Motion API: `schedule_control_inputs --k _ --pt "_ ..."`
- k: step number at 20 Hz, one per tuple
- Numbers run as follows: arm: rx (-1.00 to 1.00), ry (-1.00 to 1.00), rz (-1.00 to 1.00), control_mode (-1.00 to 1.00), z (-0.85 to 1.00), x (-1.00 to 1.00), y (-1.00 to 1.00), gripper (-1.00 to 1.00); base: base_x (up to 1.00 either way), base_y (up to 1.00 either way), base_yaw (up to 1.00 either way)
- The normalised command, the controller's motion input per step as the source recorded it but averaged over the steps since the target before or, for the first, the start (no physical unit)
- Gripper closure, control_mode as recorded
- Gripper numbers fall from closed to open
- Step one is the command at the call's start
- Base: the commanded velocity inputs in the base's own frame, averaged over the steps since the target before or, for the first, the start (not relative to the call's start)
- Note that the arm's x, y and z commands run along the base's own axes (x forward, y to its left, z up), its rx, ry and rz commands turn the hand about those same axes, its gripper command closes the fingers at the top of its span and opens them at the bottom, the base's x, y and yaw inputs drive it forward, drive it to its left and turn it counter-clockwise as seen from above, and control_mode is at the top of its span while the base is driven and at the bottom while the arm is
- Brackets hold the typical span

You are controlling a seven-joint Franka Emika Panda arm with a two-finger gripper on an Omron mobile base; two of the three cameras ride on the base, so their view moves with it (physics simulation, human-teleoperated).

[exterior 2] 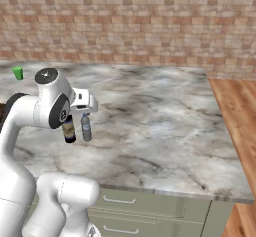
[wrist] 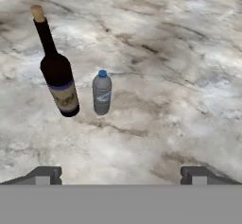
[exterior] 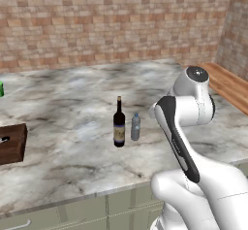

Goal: Place the drinks on the dining counter in a tight cluster.

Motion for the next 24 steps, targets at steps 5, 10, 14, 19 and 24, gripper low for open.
schedule_control_inputs --k 5,10,14,19,24 --pt "0.0 0.21 -0.26 -1.0 0.53 -0.12 0.0 -1.0 0.0 0.0 0.0" --pt "0.05 0.09 -0.04 -1.0 0.53 -0.11 -0.02 -1.0 0.0 0.0 0.0" --pt "0.08 0.0 0.0 -1.0 0.04 -0.2 -0.02 -1.0 0.0 0.0 0.0" --pt "0.0 0.03 0.0 -1.0 -0.01 0.0 0.0 -1.0 0.0 0.0 0.0" --pt "0.05 0.0 0.0 -1.0 -0.13 0.0 -0.04 -1.0 0.0 0.0 0.0"
